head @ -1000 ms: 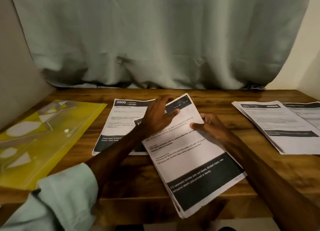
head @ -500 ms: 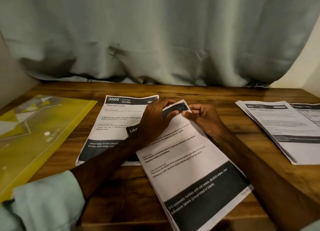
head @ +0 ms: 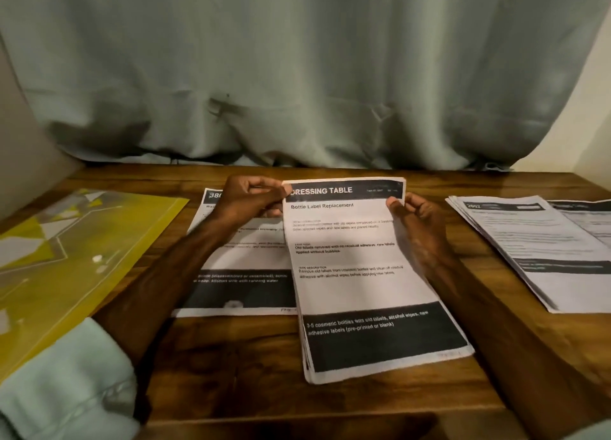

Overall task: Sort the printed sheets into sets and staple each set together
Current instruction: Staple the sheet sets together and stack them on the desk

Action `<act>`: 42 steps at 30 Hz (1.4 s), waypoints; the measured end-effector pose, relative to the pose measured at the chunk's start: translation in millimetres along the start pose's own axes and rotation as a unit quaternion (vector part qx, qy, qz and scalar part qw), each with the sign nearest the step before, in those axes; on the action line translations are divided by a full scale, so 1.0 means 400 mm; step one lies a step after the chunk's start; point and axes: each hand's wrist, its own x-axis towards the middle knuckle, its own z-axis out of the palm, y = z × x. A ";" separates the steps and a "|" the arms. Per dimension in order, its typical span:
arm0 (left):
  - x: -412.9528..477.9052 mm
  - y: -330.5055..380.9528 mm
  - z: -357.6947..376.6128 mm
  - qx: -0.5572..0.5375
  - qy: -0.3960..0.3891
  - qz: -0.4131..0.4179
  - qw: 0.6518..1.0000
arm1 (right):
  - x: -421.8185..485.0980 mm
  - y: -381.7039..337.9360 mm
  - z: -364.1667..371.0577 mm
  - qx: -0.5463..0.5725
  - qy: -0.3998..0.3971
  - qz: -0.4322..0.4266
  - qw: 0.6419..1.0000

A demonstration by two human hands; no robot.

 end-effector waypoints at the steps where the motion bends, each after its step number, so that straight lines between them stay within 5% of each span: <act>1: -0.006 0.003 0.001 -0.016 -0.010 -0.010 1.000 | -0.001 -0.001 -0.004 0.018 0.007 0.010 1.000; 7: -0.026 0.003 0.035 -0.024 -0.028 -0.002 0.999 | -0.002 -0.003 -0.007 0.077 0.033 0.037 0.996; 18: -0.032 0.028 0.037 -0.060 0.057 0.055 0.995 | -0.019 -0.017 0.001 0.044 0.001 -0.001 0.999; 29: -0.028 0.029 0.035 -0.093 0.013 0.015 0.995 | 0.002 -0.002 -0.008 0.050 -0.011 0.029 0.998; 34: -0.034 0.073 0.008 0.070 -0.096 0.081 0.990 | -0.004 -0.034 -0.007 -0.117 -0.067 -0.092 0.987; 38: -0.049 0.104 0.018 0.246 -0.236 0.029 0.940 | -0.018 -0.096 0.035 -0.160 -0.204 -0.141 0.955; 42: -0.079 0.104 0.032 0.221 -0.288 -0.006 0.932 | -0.032 -0.172 0.074 -0.149 -0.252 -0.145 0.945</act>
